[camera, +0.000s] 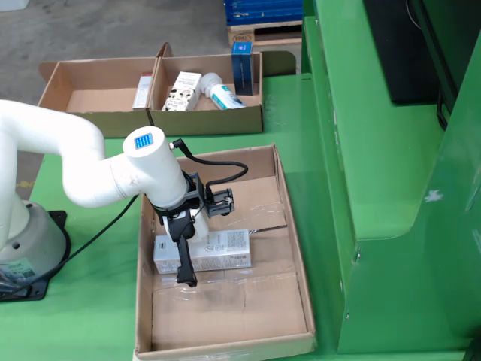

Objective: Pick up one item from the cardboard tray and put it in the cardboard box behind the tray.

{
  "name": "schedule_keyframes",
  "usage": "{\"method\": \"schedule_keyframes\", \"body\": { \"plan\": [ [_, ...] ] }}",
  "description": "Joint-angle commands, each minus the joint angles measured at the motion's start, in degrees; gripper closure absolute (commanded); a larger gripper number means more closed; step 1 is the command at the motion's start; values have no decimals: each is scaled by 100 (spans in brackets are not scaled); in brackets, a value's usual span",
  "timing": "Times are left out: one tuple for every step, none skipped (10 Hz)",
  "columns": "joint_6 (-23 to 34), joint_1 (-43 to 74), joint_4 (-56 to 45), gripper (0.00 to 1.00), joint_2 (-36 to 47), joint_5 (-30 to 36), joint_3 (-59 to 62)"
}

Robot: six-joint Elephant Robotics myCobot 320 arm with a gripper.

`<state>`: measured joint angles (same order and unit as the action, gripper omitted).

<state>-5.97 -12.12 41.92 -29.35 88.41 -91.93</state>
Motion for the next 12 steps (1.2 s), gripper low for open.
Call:
{"method": "schedule_keyframes", "body": {
  "plan": [
    [-25, 31, 69, 0, 110, -27, 141],
    [-25, 31, 69, 0, 110, -27, 141],
    [-25, 31, 69, 0, 110, -27, 141],
    [-25, 31, 69, 10, 110, -27, 141],
    [-25, 31, 69, 20, 110, -27, 141],
    [-25, 31, 69, 30, 110, -27, 141],
    [-25, 31, 69, 40, 110, -27, 141],
    [-25, 31, 69, 50, 110, -27, 141],
    [-25, 31, 69, 60, 110, -27, 141],
    [-25, 31, 69, 70, 110, -27, 141],
    [-25, 31, 69, 80, 110, -27, 141],
    [-25, 31, 69, 90, 110, -27, 141]
  ]
}}
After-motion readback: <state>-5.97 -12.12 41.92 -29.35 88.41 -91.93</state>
